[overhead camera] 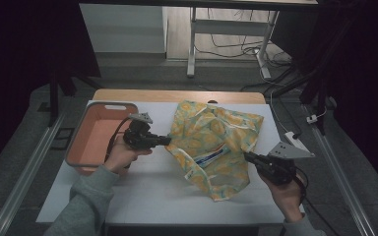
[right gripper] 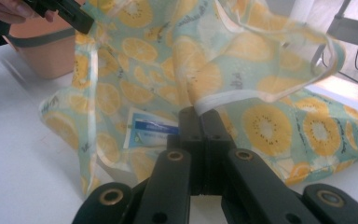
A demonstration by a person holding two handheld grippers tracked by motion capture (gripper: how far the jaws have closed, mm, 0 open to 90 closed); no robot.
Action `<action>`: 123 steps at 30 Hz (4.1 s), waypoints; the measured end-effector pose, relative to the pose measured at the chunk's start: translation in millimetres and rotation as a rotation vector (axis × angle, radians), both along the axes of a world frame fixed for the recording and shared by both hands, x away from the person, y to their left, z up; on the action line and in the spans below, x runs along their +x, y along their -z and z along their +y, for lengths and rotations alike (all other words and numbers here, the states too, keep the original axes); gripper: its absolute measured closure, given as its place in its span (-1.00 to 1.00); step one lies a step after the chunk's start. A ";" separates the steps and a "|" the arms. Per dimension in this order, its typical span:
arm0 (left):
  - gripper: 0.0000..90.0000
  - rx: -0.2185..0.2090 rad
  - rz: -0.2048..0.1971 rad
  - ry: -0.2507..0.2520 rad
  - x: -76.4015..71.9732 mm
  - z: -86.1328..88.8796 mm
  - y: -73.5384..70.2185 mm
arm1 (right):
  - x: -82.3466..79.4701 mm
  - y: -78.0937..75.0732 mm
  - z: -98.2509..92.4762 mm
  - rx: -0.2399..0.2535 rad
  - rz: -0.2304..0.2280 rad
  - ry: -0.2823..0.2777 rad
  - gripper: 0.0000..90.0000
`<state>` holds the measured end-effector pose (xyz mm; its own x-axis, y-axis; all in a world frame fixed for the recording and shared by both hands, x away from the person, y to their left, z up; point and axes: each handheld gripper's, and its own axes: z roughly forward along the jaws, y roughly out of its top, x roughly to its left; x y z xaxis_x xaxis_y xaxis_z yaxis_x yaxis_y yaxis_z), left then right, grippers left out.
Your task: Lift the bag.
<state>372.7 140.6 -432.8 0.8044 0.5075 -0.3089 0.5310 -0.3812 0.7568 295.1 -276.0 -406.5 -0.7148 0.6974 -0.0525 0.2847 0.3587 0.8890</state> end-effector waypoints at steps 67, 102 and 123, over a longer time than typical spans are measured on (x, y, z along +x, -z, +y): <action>0.97 -0.122 -0.287 -0.102 -19.2 33.9 -114.7 | 55.3 -123.5 -5.2 0.177 -0.208 0.039 0.99; -0.54 0.067 -0.159 -0.208 -11.3 37.0 -16.5 | 77.9 0.5 -20.3 0.109 0.056 -0.023 -0.16; -0.45 0.109 -0.092 -0.263 -73.3 59.2 24.5 | 46.2 44.6 -25.7 0.033 0.075 -0.069 -0.11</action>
<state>299.5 199.8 -457.3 0.6629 0.7285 -0.1731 0.5538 -0.3215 0.7681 341.4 -301.7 -451.1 -0.7624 0.6466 0.0249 0.3264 0.3511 0.8776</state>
